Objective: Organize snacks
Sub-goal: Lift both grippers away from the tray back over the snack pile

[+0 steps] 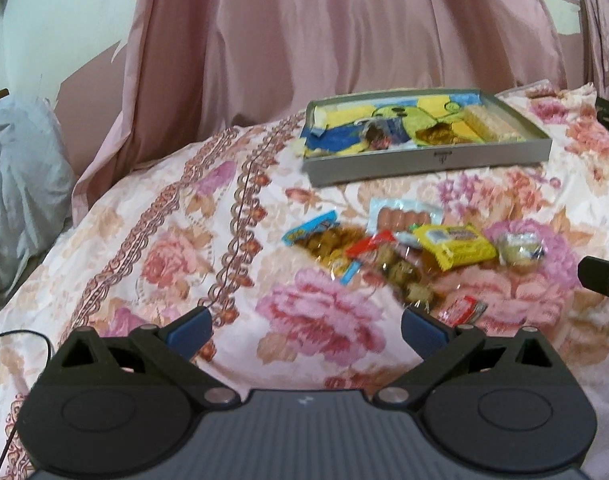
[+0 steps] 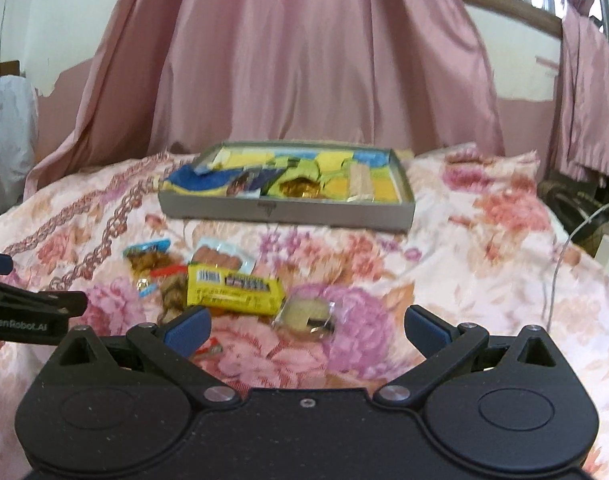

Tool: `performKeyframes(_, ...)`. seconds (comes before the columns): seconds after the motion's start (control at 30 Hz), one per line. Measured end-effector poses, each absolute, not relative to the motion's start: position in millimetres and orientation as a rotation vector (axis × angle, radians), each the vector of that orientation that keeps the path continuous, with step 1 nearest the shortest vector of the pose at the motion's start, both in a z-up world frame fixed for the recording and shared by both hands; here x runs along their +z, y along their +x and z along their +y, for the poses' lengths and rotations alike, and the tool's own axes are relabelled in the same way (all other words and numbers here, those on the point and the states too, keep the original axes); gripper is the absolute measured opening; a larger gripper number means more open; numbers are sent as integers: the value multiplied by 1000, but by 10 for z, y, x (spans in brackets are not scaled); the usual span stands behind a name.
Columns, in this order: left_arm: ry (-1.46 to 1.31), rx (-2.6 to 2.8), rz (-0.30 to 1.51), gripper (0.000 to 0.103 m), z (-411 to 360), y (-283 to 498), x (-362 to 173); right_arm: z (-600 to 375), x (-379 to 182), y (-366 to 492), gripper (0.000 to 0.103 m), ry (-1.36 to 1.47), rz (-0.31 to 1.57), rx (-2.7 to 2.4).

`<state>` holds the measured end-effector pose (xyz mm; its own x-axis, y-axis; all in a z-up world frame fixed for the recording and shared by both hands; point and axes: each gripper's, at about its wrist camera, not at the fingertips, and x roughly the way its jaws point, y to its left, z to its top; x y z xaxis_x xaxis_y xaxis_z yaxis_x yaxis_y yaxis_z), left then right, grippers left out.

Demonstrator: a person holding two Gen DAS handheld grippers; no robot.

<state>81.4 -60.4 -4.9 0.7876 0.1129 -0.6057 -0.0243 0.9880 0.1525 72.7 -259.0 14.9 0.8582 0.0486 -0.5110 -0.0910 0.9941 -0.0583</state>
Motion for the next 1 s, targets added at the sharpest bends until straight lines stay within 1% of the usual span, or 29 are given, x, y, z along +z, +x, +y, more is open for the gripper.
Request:
performKeyframes(0.4, 148, 83, 698, 103, -453, 817, -212, -2423, -24, 833, 102, -133, 599, 129)
performKeyframes(1.0, 122, 63, 732, 103, -428, 1117, -313, -2261, -150, 1030, 102, -203, 650, 193)
